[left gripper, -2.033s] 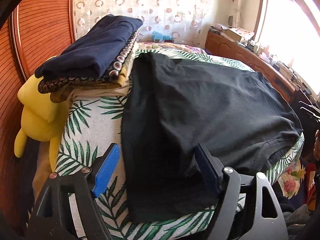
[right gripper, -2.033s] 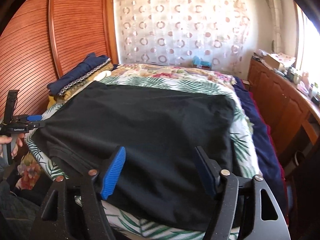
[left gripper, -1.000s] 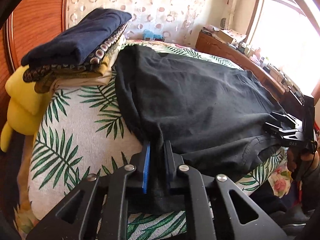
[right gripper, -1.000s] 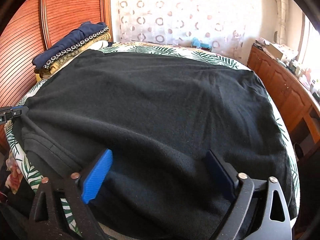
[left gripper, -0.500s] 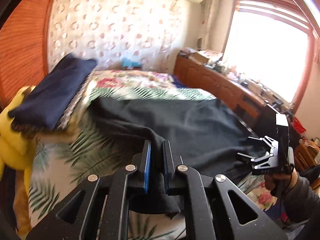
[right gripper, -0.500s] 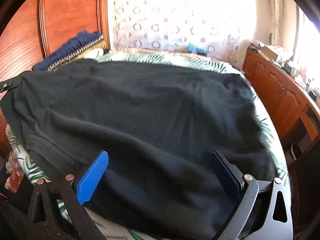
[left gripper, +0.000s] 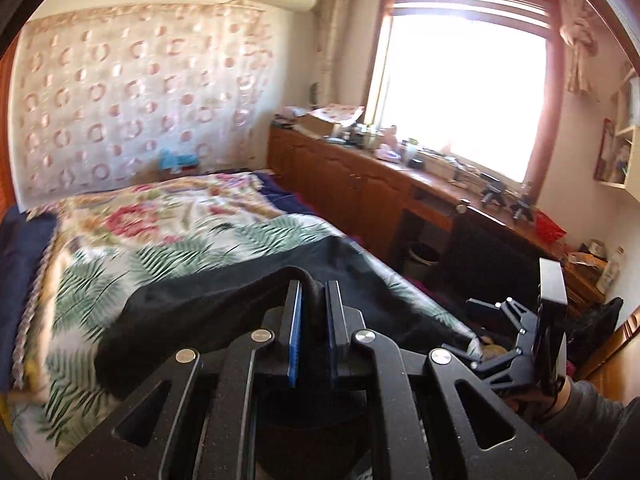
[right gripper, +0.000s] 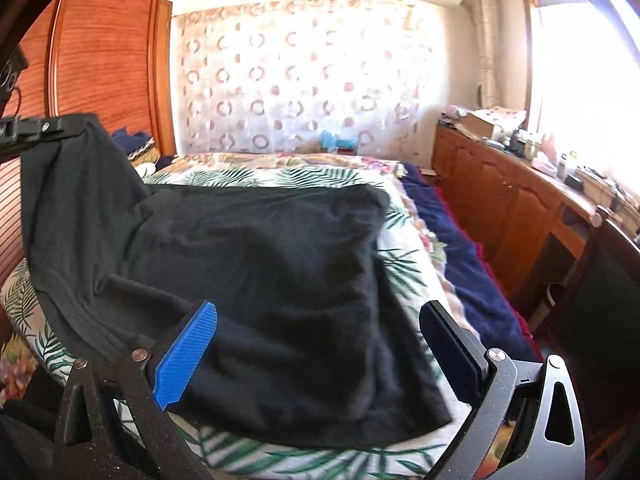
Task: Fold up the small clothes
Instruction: 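Lift the held edge with the left gripper, fold it over, release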
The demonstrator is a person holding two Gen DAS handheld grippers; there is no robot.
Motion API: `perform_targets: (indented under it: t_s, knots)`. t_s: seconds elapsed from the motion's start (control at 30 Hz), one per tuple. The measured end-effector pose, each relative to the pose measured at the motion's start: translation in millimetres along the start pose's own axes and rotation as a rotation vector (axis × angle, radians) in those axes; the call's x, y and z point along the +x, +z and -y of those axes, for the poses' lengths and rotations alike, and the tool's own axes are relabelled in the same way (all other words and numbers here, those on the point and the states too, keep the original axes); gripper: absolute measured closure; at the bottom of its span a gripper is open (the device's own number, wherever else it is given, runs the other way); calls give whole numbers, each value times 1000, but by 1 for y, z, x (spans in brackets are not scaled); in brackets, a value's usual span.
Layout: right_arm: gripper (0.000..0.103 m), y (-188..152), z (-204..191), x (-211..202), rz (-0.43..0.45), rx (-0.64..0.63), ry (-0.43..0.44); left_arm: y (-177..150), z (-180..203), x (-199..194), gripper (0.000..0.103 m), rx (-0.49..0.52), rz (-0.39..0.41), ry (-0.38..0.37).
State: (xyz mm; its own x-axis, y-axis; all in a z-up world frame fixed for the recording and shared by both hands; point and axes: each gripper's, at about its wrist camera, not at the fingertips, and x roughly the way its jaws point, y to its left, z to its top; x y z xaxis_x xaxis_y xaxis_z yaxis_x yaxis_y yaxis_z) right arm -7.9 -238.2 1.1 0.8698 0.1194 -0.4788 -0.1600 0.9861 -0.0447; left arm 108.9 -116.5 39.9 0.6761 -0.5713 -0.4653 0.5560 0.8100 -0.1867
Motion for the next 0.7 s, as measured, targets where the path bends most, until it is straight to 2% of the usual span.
perform_targets:
  t_s: [0.13,0.23,0.4,0.53,0.7]
  knots:
    - [7,-4,14,-16,0,24,5,19,22,15,92,21,-10,-58]
    - [12,-7,23,-24,-25,50,40,28,40,26,92,58,-15,-83]
    - [18,-11,30,-37,-25,28,-2,34,68,42,92,72,-44,-150]
    - [19,-7,40,-42,-21,57,-14,33,92,55,92,110,-79,-172]
    - [19,-10,43,-50,-23,66,-28,19,100,73,91,107,-163,-177]
